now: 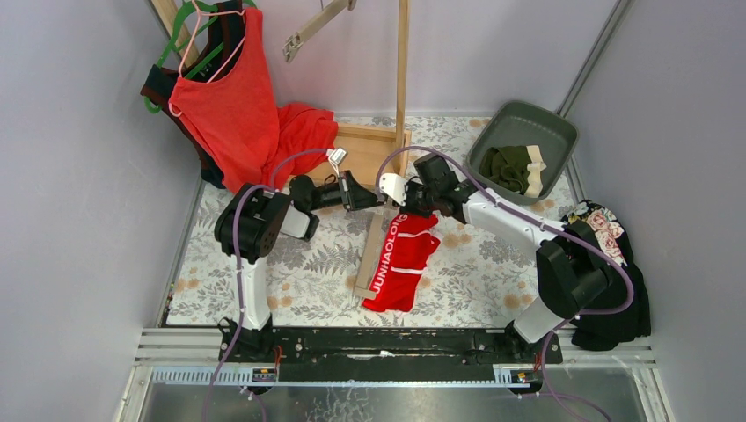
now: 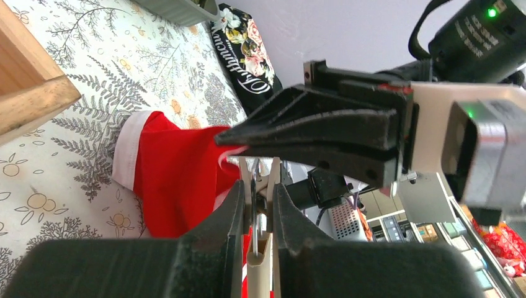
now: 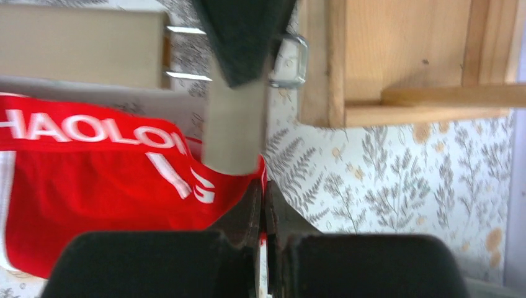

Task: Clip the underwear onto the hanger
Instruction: Clamp the underwear onto the hanger.

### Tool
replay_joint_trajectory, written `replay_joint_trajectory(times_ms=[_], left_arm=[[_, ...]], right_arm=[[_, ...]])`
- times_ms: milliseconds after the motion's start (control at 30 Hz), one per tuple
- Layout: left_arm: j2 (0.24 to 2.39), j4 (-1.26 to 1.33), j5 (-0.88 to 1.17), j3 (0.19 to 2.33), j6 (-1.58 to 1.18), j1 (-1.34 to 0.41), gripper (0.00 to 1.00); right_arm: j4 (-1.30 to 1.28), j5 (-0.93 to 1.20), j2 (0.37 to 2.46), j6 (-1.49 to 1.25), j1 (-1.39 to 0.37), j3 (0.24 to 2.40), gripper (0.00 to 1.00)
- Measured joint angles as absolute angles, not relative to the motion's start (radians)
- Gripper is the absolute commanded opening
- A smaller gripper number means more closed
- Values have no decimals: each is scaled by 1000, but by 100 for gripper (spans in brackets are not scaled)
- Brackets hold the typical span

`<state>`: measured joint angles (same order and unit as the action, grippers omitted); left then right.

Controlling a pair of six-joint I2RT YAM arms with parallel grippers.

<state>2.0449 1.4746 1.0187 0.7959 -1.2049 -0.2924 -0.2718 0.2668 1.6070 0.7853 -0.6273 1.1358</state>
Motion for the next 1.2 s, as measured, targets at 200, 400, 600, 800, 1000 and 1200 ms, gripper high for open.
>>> replay_joint_trajectory(times_ms=[200, 400, 600, 800, 1000, 1200], left_arm=[[2060, 1488, 1026, 796, -1206, -292, 0], [2079, 1489, 1021, 796, -1206, -287, 0], [2086, 1490, 1014, 796, -1205, -286, 0], [2086, 1492, 1008, 802, -1205, -286, 0], [2086, 1497, 1005, 805, -1205, -286, 0], [2086, 1486, 1005, 814, -1180, -289, 0]], right_arm=[[-255, 224, 1608, 774, -574, 1136, 0], [-241, 221, 1608, 773, -565, 1136, 0], [-119, 223, 1609, 775, -550, 1075, 0], [-93, 227, 1610, 774, -517, 1061, 0], [-66, 229, 1610, 774, -515, 1061, 0], [-58, 231, 1610, 774, -515, 1063, 0]])
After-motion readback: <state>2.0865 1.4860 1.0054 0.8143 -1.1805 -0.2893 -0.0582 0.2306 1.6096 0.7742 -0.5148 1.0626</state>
